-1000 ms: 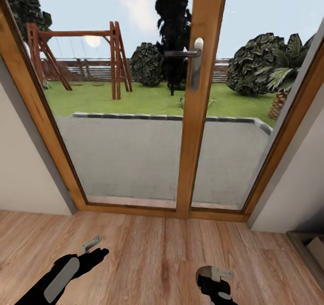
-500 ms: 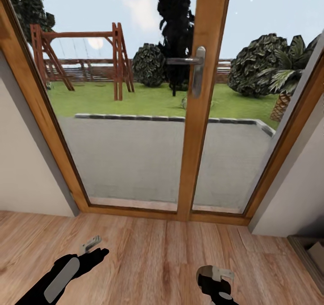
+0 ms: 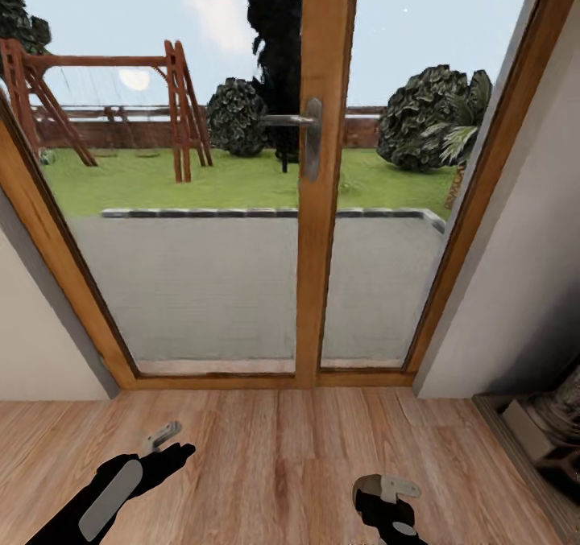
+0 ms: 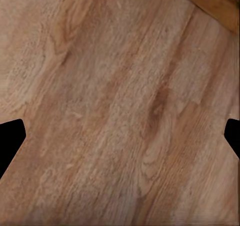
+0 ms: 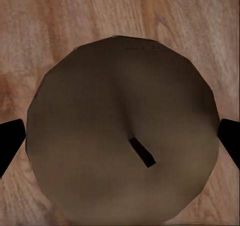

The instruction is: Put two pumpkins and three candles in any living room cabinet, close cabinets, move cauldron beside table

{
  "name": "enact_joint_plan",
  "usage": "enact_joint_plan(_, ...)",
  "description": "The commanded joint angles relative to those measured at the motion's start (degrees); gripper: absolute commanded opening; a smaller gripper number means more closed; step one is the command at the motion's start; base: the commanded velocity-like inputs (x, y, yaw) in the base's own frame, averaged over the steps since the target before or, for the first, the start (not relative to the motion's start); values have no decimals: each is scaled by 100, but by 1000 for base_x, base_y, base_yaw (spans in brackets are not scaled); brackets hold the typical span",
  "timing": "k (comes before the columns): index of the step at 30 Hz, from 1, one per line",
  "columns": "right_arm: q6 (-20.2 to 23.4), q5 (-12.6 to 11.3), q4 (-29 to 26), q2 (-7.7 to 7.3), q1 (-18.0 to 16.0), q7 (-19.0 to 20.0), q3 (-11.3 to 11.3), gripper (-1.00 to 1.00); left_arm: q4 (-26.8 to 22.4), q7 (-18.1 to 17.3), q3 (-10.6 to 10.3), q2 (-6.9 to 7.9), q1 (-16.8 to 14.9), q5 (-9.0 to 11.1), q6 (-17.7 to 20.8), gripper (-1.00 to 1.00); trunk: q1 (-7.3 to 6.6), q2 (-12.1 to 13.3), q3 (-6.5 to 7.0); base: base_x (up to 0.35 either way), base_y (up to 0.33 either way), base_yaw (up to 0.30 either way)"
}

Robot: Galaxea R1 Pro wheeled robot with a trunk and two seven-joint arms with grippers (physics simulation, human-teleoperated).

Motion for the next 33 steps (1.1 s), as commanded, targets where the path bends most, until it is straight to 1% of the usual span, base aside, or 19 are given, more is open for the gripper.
enact_joint_plan(1, -26, -62, 3, 1, -6, -21, 50, -100, -13, 56, -22, 8, -2, 60, -1, 100, -23, 39, 13, -10, 0, -278)
enact_joint_plan(18, -26, -63, 3, 7, -6, -20, 50, -100, -11, 56, -37, 7, -2, 61, -1, 100, -397, 721, 318, -2, 0, -279)
enact_joint_plan(27, -26, -66, 3, 3, -6, -21, 50, -100, -8, 56, -38, 7, -2, 62, -1, 100, -594, 1082, 480, -194, 33, -279)
enact_joint_plan(33, -26, -66, 3, -2, -6, -14, 50, -100, -6, 56, -38, 6, -2, 62, -1, 100, -726, 1322, 588, -41, 6, -279)
